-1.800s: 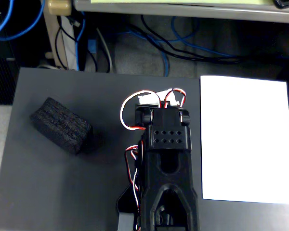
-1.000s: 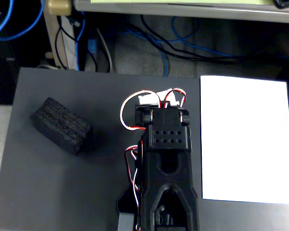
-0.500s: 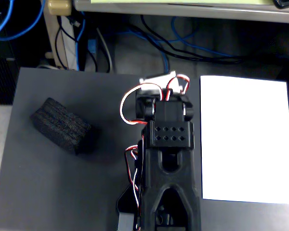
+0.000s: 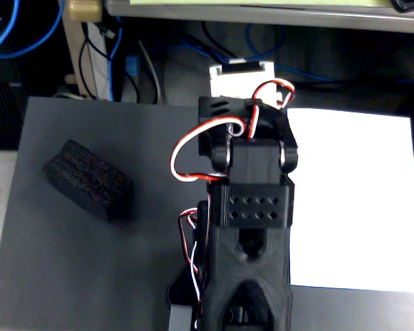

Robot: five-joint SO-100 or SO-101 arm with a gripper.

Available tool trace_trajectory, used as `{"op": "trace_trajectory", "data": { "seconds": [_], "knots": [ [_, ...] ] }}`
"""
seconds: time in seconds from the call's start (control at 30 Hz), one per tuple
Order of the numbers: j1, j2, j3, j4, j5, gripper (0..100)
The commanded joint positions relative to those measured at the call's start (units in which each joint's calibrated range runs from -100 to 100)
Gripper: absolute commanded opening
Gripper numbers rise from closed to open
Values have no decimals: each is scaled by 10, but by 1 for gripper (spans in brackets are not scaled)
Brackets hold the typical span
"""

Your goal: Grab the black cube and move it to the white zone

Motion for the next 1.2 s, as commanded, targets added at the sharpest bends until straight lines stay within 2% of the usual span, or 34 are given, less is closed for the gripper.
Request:
{"op": "trace_trajectory", "data": {
  "seconds": [0.0, 0.17, 0.57, 0.97, 1.17],
  "knots": [
    [-42, 6, -146, 54, -2, 2],
    [-95, 76, -258, 100, -3, 2],
    [-103, 384, -442, 100, 6, 2],
    [-240, 605, -585, 162, 88, 2],
    [-248, 646, -580, 156, 124, 2]
  ]
}}
